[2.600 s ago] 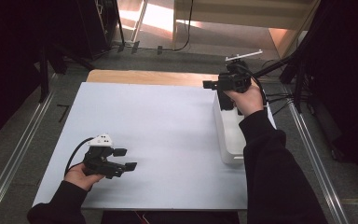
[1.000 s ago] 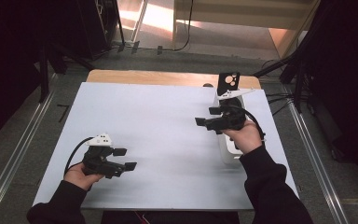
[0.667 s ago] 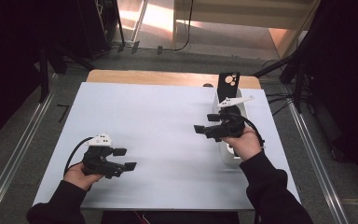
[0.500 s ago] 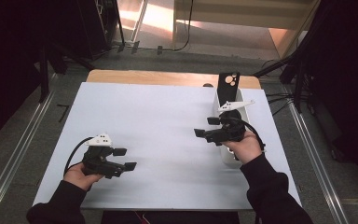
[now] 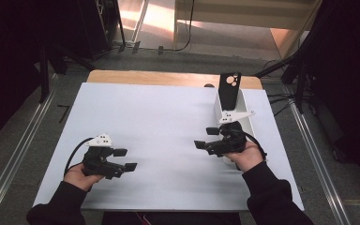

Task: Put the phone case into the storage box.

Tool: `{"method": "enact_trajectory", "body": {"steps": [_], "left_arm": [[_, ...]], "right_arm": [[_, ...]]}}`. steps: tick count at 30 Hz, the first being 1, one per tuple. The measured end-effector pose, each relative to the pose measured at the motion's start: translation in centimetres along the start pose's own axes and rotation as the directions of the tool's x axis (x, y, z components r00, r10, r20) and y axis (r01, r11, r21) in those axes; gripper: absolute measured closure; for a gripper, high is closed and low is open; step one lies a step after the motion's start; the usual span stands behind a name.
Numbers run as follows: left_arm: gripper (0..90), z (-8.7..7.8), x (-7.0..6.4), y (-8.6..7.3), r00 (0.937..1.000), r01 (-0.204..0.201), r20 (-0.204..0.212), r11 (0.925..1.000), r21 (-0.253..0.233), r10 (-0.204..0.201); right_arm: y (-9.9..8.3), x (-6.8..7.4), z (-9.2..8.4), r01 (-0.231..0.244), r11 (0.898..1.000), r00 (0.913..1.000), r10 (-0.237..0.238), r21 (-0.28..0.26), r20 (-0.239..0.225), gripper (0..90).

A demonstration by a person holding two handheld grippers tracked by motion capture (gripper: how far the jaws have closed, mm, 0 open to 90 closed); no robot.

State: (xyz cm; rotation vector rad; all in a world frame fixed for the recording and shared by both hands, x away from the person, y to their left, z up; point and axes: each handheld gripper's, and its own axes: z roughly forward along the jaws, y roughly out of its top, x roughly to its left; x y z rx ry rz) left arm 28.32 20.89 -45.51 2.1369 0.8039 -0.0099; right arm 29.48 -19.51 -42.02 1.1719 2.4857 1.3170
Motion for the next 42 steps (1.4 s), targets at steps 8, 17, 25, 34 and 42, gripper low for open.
{"method": "enact_trajectory", "body": {"steps": [8,17,25,34,42], "left_arm": [[25.2,0.0,0.0,0.0,1.0,-0.002,0.004,1.0,0.001,0.002],[25.2,-0.1,0.0,0.0,1.0,-0.001,0.008,1.0,-0.001,0.001],[25.2,0.0,-0.2,0.0,0.9999,-0.004,0.012,1.0,-0.004,0.004],[25.2,-0.1,-0.3,-0.1,0.9999,-0.007,0.015,1.0,0.0,0.007],[25.2,0.0,-0.4,-0.1,0.9998,-0.01,0.02,1.0,0.0,0.01]], "right_arm": [[-1.5,1.0,-0.3,0.045,0.999,0.9987,-0.045,0.001,-0.022,23.0],[-3.0,1.5,-0.6,0.066,0.998,0.9971,-0.066,-0.008,-0.038,23.0],[-4.9,1.9,-0.8,0.087,0.996,0.9952,-0.086,0.02,-0.046,23.2],[-6.7,1.9,-1.2,0.078,0.996,0.9956,-0.076,0.035,-0.054,23.4],[-8.0,2.0,-1.5,0.088,0.995,0.9952,-0.085,0.054,-0.049,23.5]]}}
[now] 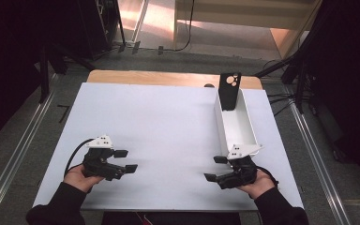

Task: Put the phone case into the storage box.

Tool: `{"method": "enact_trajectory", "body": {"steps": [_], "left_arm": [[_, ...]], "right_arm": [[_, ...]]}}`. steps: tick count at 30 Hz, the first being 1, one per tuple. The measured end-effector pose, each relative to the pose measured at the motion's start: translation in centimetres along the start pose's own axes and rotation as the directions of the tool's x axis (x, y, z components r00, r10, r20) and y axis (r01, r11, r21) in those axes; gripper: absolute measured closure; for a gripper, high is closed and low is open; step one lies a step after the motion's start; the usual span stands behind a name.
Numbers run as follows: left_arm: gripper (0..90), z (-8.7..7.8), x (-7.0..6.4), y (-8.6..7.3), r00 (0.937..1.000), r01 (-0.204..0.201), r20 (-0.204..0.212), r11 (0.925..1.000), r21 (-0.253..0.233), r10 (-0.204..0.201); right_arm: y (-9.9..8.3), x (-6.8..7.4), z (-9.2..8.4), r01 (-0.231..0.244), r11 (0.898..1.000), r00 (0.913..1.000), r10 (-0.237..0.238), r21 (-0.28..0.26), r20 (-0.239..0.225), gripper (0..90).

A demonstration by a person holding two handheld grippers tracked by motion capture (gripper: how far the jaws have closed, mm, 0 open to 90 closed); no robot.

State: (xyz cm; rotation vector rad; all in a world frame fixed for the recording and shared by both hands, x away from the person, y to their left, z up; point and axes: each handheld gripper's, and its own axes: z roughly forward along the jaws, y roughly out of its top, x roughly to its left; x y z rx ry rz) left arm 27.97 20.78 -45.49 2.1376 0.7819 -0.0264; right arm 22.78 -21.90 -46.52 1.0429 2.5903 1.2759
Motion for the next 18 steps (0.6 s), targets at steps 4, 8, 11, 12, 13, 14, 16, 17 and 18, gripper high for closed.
{"method": "enact_trajectory", "body": {"steps": [4,8,11,12,13,14,16,17,18], "left_arm": [[25.2,0.0,-0.1,-0.1,1.0,-0.002,0.002,1.0,0.0,0.002],[25.2,-0.2,-0.2,-0.3,1.0,0.001,0.001,1.0,-0.001,-0.001],[25.2,-0.3,-0.2,-0.3,1.0,0.005,0.004,1.0,-0.002,-0.005],[25.2,-0.2,-0.2,-0.3,1.0,0.005,0.004,1.0,-0.001,-0.005],[25.2,-0.2,-0.2,-0.3,1.0,0.005,0.003,1.0,-0.001,-0.005],[25.2,-0.2,-0.2,-0.3,1.0,0.003,0.007,1.0,-0.002,-0.003],[25.2,-0.2,-0.2,-0.3,1.0,-0.003,0.008,1.0,0.0,0.003],[25.2,-0.2,-0.2,-0.3,1.0,-0.003,0.009,1.0,0.0,0.003],[25.2,-0.2,-0.2,-0.3,1.0,-0.003,0.009,1.0,-0.001,0.003]], "right_arm": [[-0.8,0.0,-0.2,-0.004,1.0,1.0,0.004,0.011,0.007,23.5],[-1.5,-0.3,-0.5,-0.012,1.0,0.9999,0.012,0.012,0.01,23.4],[-2.0,-0.3,-0.7,-0.019,1.0,0.9997,0.018,0.011,0.018,23.4],[-2.2,-0.4,-0.8,-0.014,1.0,0.9997,0.013,0.012,0.022,23.4],[-2.3,-0.3,-0.8,-0.019,1.0,0.9994,0.019,0.014,0.029,23.4],[-2.4,-0.4,-0.8,-0.014,1.0,0.9996,0.013,0.014,0.025,23.4],[-2.5,-0.4,-0.9,-0.014,1.0,0.9994,0.013,0.013,0.031,23.4],[-2.6,-0.4,-0.9,-0.017,1.0,0.9995,0.016,0.011,0.028,23.4],[-2.6,-0.4,-1.0,-0.016,1.0,0.9994,0.016,0.009,0.03,23.4]]}}
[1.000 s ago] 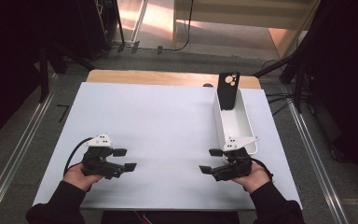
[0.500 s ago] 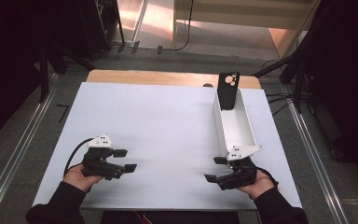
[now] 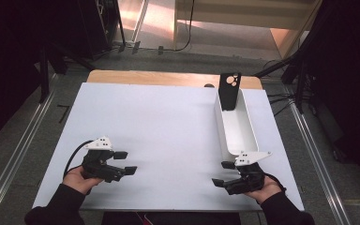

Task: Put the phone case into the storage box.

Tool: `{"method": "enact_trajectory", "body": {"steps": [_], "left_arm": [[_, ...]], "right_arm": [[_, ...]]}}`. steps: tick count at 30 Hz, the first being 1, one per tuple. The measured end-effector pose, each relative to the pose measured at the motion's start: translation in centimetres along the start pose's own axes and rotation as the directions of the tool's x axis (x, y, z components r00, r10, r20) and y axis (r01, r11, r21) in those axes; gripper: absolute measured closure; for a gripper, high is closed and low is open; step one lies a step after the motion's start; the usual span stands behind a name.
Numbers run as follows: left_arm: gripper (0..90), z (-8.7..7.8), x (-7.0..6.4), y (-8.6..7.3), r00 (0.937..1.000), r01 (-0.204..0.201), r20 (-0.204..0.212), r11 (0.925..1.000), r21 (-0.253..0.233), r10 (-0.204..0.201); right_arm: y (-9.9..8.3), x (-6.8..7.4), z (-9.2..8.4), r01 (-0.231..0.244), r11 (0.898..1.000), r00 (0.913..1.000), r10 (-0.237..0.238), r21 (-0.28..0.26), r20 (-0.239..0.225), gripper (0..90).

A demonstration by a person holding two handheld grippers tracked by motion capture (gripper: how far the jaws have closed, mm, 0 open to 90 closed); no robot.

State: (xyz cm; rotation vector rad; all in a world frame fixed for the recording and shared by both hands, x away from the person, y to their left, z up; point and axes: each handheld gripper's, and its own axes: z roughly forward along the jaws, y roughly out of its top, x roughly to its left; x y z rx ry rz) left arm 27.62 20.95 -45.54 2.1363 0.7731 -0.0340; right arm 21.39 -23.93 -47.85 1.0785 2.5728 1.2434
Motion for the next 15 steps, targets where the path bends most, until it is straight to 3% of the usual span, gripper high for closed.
{"method": "enact_trajectory", "body": {"steps": [15], "left_arm": [[25.2,-0.08,0.09,0.05,1.0,0.002,0.0,1.0,0.005,-0.002]], "right_arm": [[-0.19,-0.39,-0.2,-0.015,1.0,0.9999,0.015,-0.002,0.008,23.4]]}}
